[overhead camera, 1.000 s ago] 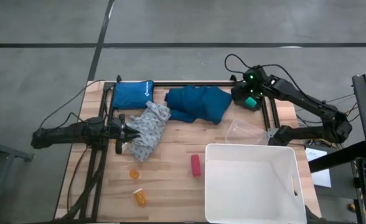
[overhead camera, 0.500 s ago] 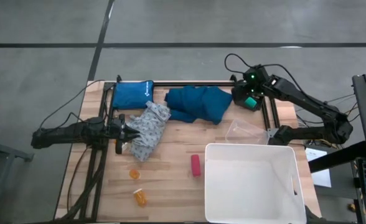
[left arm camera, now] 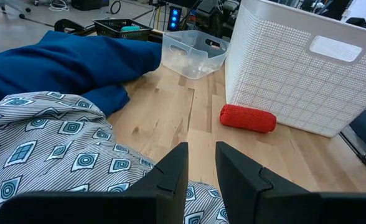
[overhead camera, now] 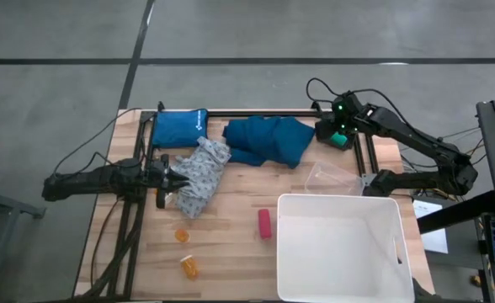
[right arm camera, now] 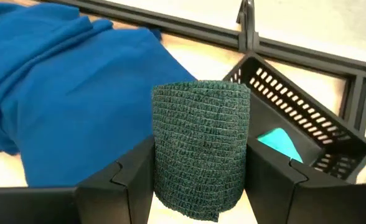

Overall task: Pick & place medical supplies in basket/bin
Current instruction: Put the dark green bandage into the black bin

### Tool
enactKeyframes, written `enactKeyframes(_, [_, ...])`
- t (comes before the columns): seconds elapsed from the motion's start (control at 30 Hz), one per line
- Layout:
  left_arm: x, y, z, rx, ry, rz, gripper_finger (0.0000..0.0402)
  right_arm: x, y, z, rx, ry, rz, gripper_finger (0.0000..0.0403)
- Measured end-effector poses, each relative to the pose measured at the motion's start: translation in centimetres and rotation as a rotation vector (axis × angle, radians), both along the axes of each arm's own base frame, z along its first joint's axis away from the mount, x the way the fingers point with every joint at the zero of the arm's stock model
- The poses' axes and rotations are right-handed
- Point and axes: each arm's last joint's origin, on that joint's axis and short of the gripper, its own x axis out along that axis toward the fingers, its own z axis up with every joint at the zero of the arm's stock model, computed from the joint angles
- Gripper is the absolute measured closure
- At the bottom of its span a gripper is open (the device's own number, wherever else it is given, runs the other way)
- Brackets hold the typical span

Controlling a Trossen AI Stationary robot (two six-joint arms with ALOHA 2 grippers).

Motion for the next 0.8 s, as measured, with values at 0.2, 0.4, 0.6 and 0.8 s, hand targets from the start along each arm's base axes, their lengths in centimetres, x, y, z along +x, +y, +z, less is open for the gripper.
enactKeyframes(0.2, [0.0, 0.0, 0.0, 0.0, 0.0, 0.0, 0.0314, -0.4, 0.3, -0.3, 0.009, 0.065, 0.043, 0.0206])
enactKeyframes(0.4, [0.0, 0.0, 0.0, 0.0, 0.0, 0.0, 0.0314, -0.2, 0.8, 2.1, -0.095, 0.158, 0.255, 0.0206])
enactKeyframes(0.6, [0.0, 0.0, 0.0, 0.0, 0.0, 0.0, 0.0314, 0.1, 1.2, 3.3, -0.246, 0.512, 0.472, 0.0206])
enactKeyframes(0.8, [0.0, 0.0, 0.0, 0.0, 0.0, 0.0, 0.0314, -0.2, 1.7, 1.9, -0.182, 0.649, 0.537, 0.0206])
